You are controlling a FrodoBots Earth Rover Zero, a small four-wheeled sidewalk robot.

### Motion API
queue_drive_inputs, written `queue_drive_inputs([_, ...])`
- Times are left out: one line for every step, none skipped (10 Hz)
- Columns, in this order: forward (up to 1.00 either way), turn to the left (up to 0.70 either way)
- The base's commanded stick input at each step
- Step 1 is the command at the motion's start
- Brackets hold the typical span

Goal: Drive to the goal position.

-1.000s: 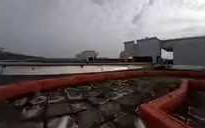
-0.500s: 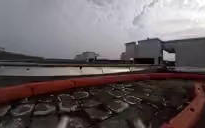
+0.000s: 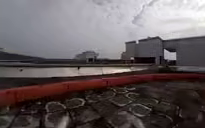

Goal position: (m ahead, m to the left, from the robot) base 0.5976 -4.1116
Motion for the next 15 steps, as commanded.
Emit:
queue_drive_inputs([0.7,-0.33])
queue_drive_inputs([0.7,-0.31])
queue_drive_inputs([0.7,-0.34])
queue_drive_inputs([0.7,-0.35])
queue_drive_inputs([0.7,-0.35])
queue_drive_inputs([0.7,-0.35])
queue_drive_inputs([0.7,-0.35])
queue_drive_inputs([0.7,-0.35])
queue_drive_inputs([0.7,-0.35])
queue_drive_inputs([0.7,-0.35])
queue_drive_inputs([0.7,-0.35])
queue_drive_inputs([0.7,-0.35])
queue_drive_inputs([0.7,-0.35])
queue_drive_inputs([0.7,-0.35])
queue_drive_inputs([0.7,-0.35])
